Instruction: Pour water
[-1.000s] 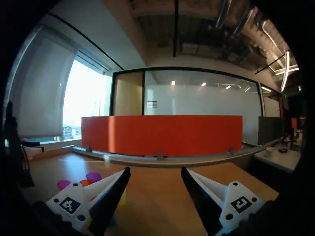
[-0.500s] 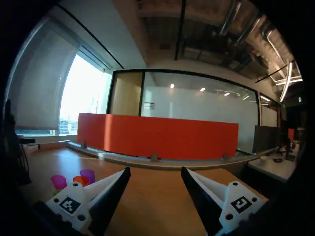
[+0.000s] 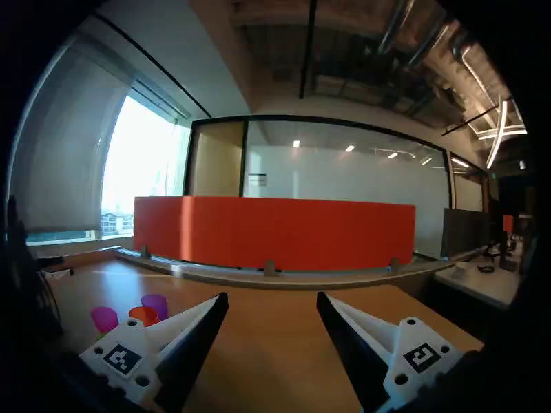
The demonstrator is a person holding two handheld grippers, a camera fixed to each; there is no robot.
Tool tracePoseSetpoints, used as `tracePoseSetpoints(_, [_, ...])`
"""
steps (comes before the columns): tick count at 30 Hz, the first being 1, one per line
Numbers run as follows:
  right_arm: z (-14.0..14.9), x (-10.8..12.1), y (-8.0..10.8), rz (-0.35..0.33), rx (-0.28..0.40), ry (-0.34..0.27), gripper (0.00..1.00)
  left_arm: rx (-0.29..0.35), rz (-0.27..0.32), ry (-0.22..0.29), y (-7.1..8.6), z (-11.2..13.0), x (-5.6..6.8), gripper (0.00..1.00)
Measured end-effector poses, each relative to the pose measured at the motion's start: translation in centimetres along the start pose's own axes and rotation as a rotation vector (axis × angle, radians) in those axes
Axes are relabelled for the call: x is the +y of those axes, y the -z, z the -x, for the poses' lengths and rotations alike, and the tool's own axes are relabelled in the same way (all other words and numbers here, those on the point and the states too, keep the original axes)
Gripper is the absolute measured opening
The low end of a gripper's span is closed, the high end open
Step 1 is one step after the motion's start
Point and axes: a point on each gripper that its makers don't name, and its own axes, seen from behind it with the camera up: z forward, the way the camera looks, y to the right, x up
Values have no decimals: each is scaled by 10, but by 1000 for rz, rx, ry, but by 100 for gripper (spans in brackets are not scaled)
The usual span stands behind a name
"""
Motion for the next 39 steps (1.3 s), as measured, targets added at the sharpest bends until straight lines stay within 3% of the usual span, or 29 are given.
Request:
tracePoseSetpoints(16, [1,6,6,13,-5,-4,100,-18,19,64,-6,21,-3,98])
tracePoseSetpoints(39, [-3,9,4,24,-3,0,100,-33,15,81,-8,33,-7,98])
